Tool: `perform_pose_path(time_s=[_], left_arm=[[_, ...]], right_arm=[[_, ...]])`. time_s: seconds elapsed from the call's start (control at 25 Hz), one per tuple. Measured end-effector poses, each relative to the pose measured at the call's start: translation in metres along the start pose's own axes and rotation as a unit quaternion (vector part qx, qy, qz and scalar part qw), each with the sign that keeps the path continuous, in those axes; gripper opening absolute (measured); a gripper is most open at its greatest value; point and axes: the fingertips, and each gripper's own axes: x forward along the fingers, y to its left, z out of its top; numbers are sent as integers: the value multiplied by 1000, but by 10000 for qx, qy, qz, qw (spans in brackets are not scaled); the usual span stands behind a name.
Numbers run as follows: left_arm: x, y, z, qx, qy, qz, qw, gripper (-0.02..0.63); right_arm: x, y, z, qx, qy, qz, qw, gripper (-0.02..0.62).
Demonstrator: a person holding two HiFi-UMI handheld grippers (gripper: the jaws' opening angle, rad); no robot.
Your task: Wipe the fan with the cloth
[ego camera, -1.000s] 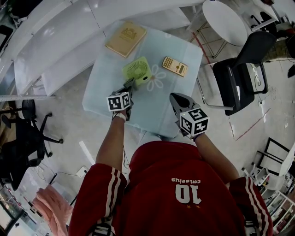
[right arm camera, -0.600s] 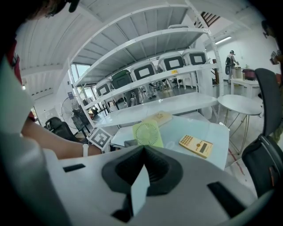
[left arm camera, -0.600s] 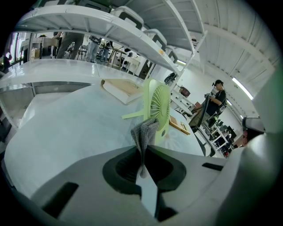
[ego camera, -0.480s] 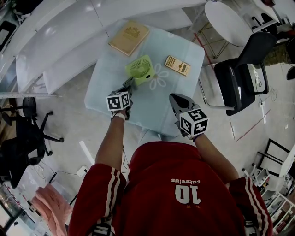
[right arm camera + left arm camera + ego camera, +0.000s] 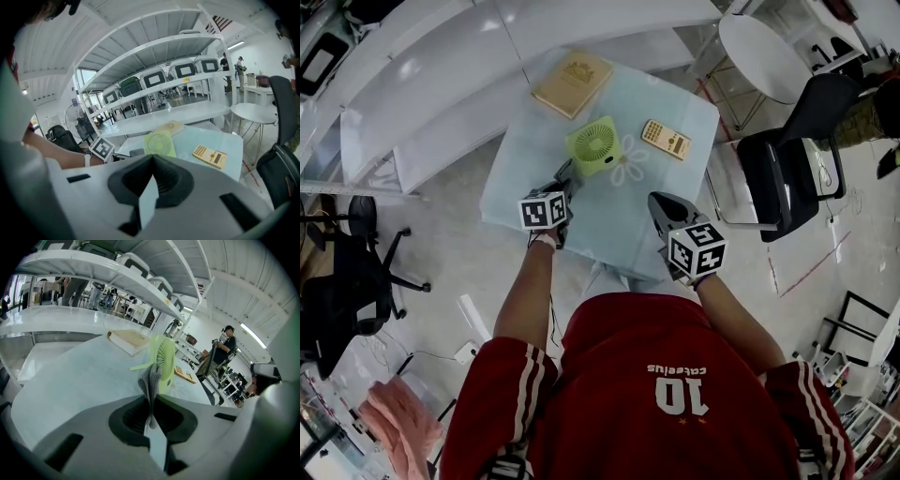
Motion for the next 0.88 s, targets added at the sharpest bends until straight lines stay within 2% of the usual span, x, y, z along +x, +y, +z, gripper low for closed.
perform_pose_path(time_s=[0.24,0.44,0.72,0.88], left_arm=[[-24,-15,-1,560,-54,-104,9984,28],[-56,-37,9,357,-459,-365,9976,28],[-98,-81,24,961,-809,-659,9899,28],[-127,-112,29,875,-1115,-894,9859,28]], right_arm=[[-6,9,3,-53,-84,-41,9999,3],[-14,12,8,-93,-120,-130,9998,3],[-30,19,18,-169,-171,-170,9996,5],[-47,23,20,-132,-195,-174,9996,5]])
